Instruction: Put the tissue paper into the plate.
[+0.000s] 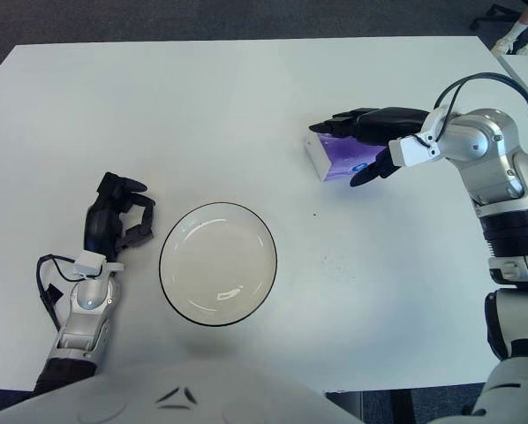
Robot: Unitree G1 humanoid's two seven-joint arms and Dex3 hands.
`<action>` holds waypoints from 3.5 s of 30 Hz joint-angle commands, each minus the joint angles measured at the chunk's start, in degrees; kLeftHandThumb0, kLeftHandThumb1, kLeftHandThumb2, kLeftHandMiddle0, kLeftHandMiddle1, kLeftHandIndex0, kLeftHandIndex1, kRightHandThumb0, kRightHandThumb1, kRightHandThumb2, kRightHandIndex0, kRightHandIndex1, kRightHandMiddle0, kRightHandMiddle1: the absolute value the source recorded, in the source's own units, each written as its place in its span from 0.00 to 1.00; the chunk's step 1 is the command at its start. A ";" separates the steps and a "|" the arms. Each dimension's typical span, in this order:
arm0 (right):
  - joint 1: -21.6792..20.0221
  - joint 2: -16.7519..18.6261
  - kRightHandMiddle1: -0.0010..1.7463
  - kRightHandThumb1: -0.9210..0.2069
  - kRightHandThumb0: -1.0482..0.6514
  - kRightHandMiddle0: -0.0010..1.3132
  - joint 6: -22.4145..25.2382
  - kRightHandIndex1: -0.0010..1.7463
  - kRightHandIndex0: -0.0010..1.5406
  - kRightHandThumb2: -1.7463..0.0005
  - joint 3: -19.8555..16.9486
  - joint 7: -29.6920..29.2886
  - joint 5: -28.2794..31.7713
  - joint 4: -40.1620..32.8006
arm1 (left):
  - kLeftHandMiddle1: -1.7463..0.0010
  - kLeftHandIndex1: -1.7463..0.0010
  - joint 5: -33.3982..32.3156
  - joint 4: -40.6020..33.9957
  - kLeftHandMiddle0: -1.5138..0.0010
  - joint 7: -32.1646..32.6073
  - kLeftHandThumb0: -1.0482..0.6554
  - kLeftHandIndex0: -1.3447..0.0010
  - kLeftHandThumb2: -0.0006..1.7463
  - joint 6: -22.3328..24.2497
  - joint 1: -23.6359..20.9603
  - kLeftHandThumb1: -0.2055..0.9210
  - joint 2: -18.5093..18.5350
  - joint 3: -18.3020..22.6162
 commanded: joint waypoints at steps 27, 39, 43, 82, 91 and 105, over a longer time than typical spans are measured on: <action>-7.03 3.89 0.00 0.33 0.03 0.00 -1.54 0.00 0.00 0.70 6.99 3.98 -3.42 8.39 | 0.18 0.00 -0.88 5.18 0.59 -0.56 0.61 0.76 0.58 2.57 5.38 0.62 -2.89 0.32; -8.84 4.86 0.00 0.35 0.03 0.00 -5.58 0.00 0.00 0.68 7.03 -1.24 -6.26 12.50 | 0.18 0.00 -1.15 4.61 0.60 -0.57 0.61 0.77 0.57 3.00 5.71 0.63 -3.67 0.71; -9.58 5.40 0.00 0.35 0.03 0.00 -6.17 0.00 0.00 0.67 7.31 -2.58 -7.34 13.66 | 0.17 0.00 -0.78 4.44 0.60 -0.41 0.61 0.77 0.57 3.34 5.76 0.64 -3.83 0.88; -13.94 5.32 0.00 0.31 0.01 0.00 -10.53 0.00 0.00 0.67 6.54 -18.28 -13.52 20.11 | 0.17 0.00 0.32 4.51 0.59 -0.44 0.61 0.77 0.59 2.24 5.90 0.62 -3.50 1.13; -15.25 5.07 0.00 0.22 0.00 0.00 -12.59 0.00 0.00 0.72 6.87 -20.63 -14.27 22.35 | 0.17 0.00 0.90 4.62 0.58 -0.33 0.61 0.76 0.60 2.10 5.85 0.60 -3.39 1.03; -13.45 9.47 0.00 0.22 0.00 0.00 -10.50 0.00 0.00 0.75 9.87 -17.94 -13.82 26.02 | 0.18 0.00 -0.02 4.74 0.57 -0.88 0.61 0.75 0.61 1.78 5.71 0.59 -3.51 1.21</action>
